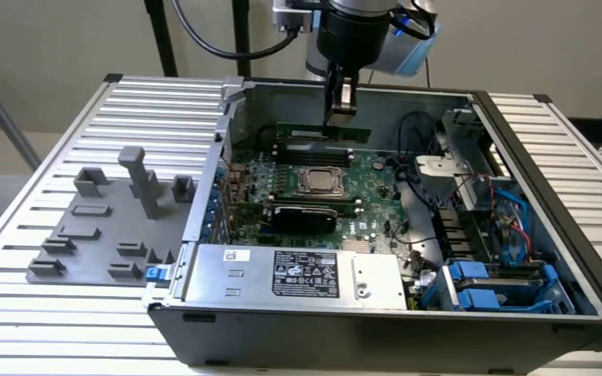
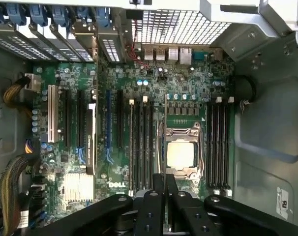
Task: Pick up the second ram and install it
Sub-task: 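Insert the second ram into the second slot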
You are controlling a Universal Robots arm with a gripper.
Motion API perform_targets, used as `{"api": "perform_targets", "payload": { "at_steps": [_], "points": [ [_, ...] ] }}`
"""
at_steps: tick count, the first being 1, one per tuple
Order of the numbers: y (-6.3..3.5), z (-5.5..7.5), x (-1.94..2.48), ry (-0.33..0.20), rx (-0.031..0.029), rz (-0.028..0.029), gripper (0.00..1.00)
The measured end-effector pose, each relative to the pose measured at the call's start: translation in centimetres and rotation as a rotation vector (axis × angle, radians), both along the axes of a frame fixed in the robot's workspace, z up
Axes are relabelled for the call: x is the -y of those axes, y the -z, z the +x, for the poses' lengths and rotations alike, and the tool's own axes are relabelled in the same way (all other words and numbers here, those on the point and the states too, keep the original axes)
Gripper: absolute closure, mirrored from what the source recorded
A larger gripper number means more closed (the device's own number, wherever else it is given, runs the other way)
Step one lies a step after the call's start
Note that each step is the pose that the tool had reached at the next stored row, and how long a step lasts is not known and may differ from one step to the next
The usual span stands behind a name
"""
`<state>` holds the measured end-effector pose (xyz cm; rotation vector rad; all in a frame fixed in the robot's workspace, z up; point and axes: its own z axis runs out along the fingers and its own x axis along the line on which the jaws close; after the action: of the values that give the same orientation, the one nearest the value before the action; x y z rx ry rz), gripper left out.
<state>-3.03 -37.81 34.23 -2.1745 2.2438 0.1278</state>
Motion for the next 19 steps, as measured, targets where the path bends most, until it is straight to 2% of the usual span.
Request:
{"api": "perform_targets", "payload": {
  "at_steps": [5,8,19],
  "points": [
    [0.77,0.19,-0.09,0.03,0.0005,0.0,1.0],
    [1.09,0.2,-0.11,0.03,0.0066,0.0002,1.0],
    [1.1,0.19,-0.11,0.03,0.0068,0.0001,1.0]
  ]
}}
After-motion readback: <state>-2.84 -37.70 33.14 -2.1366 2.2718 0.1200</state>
